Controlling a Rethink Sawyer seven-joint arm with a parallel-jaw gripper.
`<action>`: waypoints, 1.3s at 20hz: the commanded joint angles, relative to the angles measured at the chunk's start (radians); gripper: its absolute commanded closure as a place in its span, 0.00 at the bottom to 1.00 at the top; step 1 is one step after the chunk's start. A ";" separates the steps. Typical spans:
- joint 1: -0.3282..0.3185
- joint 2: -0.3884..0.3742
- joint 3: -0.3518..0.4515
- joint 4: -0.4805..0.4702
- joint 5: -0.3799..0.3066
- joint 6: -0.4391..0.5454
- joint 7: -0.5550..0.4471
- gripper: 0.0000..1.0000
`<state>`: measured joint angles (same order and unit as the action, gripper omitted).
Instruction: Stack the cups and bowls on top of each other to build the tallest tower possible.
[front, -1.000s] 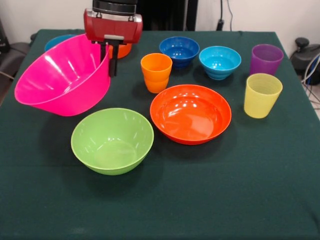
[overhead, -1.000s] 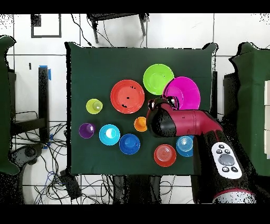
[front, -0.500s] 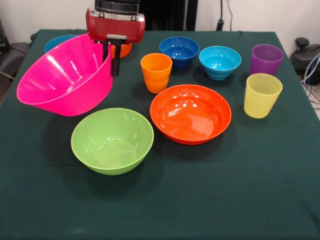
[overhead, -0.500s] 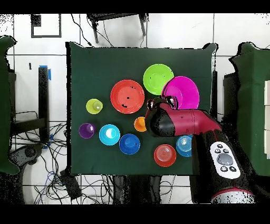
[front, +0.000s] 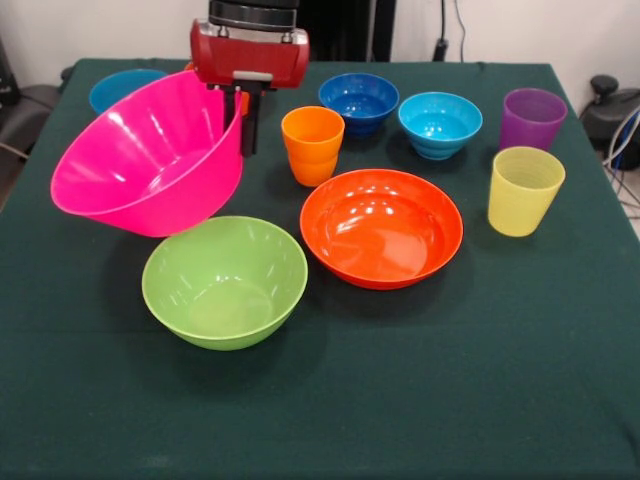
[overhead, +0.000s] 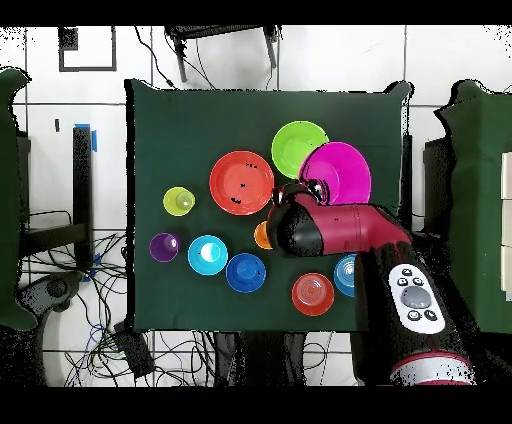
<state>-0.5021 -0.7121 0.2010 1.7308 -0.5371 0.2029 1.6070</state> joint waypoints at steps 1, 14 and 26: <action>0.039 0.037 0.082 -0.070 0.031 0.124 0.029 1.00; 0.045 0.059 0.091 -0.102 0.046 0.142 0.018 1.00; 0.057 0.072 0.086 -0.129 0.045 0.144 0.012 1.00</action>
<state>-0.4824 -0.6836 0.2054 1.6616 -0.5041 0.2326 1.6070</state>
